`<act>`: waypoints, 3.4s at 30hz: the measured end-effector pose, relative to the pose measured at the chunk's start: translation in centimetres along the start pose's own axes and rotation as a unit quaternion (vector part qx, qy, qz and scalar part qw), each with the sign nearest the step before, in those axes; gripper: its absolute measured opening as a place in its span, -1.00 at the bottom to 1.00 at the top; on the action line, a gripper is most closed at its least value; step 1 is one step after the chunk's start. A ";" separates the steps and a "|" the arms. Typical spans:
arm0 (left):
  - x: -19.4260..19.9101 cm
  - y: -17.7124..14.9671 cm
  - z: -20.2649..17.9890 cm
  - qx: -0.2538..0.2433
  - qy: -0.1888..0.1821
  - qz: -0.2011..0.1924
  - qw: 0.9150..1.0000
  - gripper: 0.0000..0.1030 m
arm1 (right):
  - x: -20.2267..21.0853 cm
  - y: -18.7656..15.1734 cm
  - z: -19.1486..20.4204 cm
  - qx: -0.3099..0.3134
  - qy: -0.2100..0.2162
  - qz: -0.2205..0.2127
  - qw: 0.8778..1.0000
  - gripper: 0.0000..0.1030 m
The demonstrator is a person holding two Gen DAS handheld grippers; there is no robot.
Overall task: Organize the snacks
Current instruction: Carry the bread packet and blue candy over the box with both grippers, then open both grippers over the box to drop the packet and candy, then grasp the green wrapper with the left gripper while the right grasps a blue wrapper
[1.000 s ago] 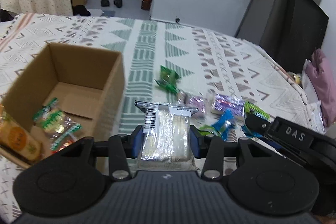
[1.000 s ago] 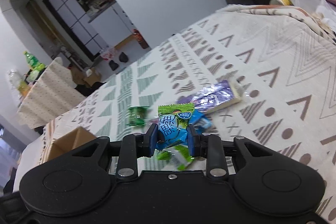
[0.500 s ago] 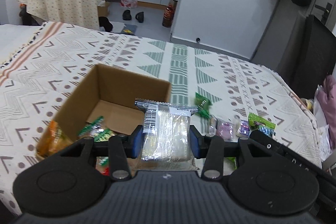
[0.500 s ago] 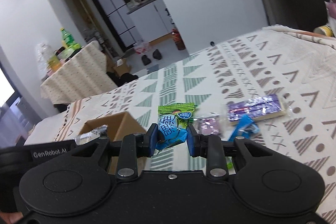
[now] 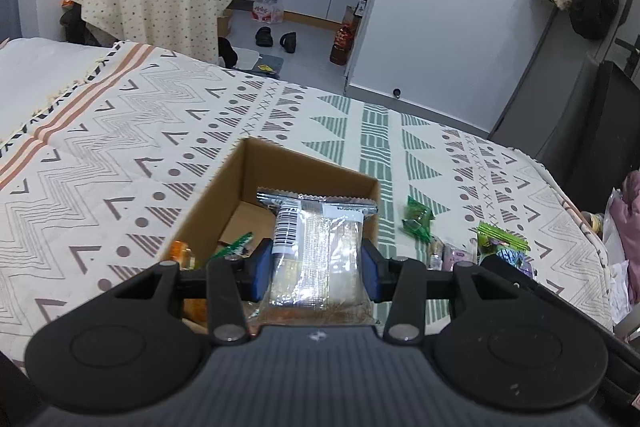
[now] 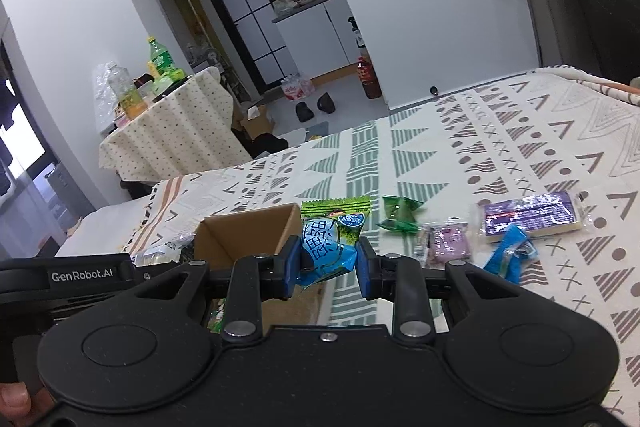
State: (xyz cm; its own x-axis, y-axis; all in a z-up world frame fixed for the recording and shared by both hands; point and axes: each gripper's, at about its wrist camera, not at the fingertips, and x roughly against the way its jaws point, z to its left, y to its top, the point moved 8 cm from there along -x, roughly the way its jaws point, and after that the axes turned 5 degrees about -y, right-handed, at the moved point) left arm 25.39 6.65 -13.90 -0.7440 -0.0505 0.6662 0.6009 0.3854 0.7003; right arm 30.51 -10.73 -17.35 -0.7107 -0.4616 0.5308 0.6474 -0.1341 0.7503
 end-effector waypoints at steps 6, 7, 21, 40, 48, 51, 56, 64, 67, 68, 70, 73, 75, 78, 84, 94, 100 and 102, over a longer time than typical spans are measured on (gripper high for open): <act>0.3 0.3 2.2 0.016 0.000 0.002 1.000 -0.14 | -0.6 -0.7 1.6 0.016 0.004 0.008 1.000 -0.45; 0.2 0.3 2.6 0.019 0.000 0.004 1.000 -0.14 | -0.7 -0.8 1.9 0.019 0.005 0.010 1.000 -0.45; -0.8 0.5 5.8 0.046 -0.019 0.032 0.998 -0.01 | -1.8 -1.6 5.8 0.042 0.029 0.021 0.998 -0.45; 1.5 1.4 5.8 0.035 -0.003 0.024 0.999 0.59 | 0.4 -0.2 4.4 -0.004 0.015 0.021 1.000 -0.11; 2.4 0.9 2.9 0.013 -0.009 0.021 1.000 0.69 | 2.5 0.3 2.2 -0.028 -0.004 0.026 0.999 0.10; 2.8 0.6 1.5 0.003 -0.015 0.019 1.000 0.70 | 3.3 0.3 1.0 -0.032 -0.015 0.023 0.999 0.19; 3.2 0.1 -1.0 -0.012 -0.026 0.014 0.999 0.70 | 4.1 0.1 -1.9 -0.052 -0.024 0.027 0.998 0.23; 3.0 -1.0 -4.4 -0.018 -0.036 0.010 0.999 0.70 | 4.9 0.3 -5.5 -0.072 -0.036 0.028 0.996 0.29; 2.8 -1.2 -5.9 -0.023 -0.044 0.010 0.999 0.70 | 5.2 0.3 -6.4 -0.073 -0.038 0.030 0.996 0.37; 2.7 -1.3 -6.4 -0.026 -0.047 0.009 0.999 0.70 | 5.4 0.3 -6.7 -0.075 -0.037 0.030 0.996 0.37; 2.4 -1.4 -7.3 -0.032 -0.053 0.008 0.998 0.70 | 5.6 0.4 -7.3 -0.077 -0.036 0.029 0.996 0.37; 1.8 -1.6 -8.4 -0.034 -0.058 0.011 0.998 0.70 | 5.6 0.2 -8.3 -0.081 -0.038 0.033 0.995 0.37; 1.3 -1.9 -9.1 -0.036 -0.061 0.015 0.997 0.70 | 5.5 -0.1 -9.0 -0.085 -0.041 0.039 0.995 0.37; 0.6 -2.3 -9.8 -0.038 -0.064 0.020 0.997 0.70 | 5.1 -0.5 -9.9 -0.090 -0.043 0.047 0.994 0.37; -1.2 -3.1 -10.7 -0.038 -0.066 0.030 0.997 0.70 | 4.1 -0.8 -11.5 -0.106 -0.048 0.057 0.992 0.37; -5.1 -4.9 -12.2 -0.031 -0.078 0.062 0.995 0.68 | 2.9 -0.8 -14.0 -0.137 -0.074 0.063 0.986 0.34; -7.8 -6.3 -13.2 -0.025 -0.086 0.086 0.992 0.67 | 1.8 -1.2 -15.4 -0.154 -0.089 0.074 0.981 0.27; -8.6 -6.7 -13.6 -0.026 -0.087 0.091 0.992 0.67 | 1.4 -1.4 -16.0 -0.166 -0.092 0.078 0.979 0.22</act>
State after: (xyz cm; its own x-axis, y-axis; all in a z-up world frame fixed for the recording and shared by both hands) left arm 31.72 -8.00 -20.88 -0.6575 0.1773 0.7323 0.7415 0.3245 0.5872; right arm 33.02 -25.19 -23.95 -0.6142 -0.3378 0.7132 0.7839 -0.3655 0.5020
